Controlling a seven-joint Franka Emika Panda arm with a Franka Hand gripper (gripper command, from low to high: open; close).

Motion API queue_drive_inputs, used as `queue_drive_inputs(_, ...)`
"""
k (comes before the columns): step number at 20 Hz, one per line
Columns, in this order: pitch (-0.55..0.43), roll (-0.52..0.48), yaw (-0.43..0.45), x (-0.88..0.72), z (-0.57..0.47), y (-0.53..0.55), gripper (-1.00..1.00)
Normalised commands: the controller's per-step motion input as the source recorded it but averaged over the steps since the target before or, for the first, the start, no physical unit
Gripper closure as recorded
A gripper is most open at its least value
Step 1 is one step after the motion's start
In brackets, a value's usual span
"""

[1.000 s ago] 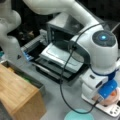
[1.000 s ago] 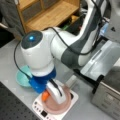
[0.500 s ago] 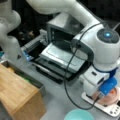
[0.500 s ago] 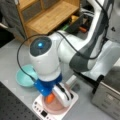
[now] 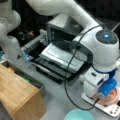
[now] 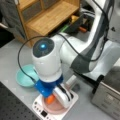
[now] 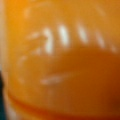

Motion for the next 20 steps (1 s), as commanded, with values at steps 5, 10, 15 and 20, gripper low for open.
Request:
queue_drive_inputs(5,-0.221,-0.221,0.086,-0.11,-0.19,0.13,-1.00)
queue_drive_inputs(10,-0.164,-0.198,0.053,-0.07,-0.12,0.20,-1.00)
queue_drive_inputs(15,-0.124,-0.197,0.024,-0.07,-0.07,0.20,-1.00)
queue_drive_inputs(20,-0.086,-0.215,0.014,-0.14,0.00,0.11,-1.00)
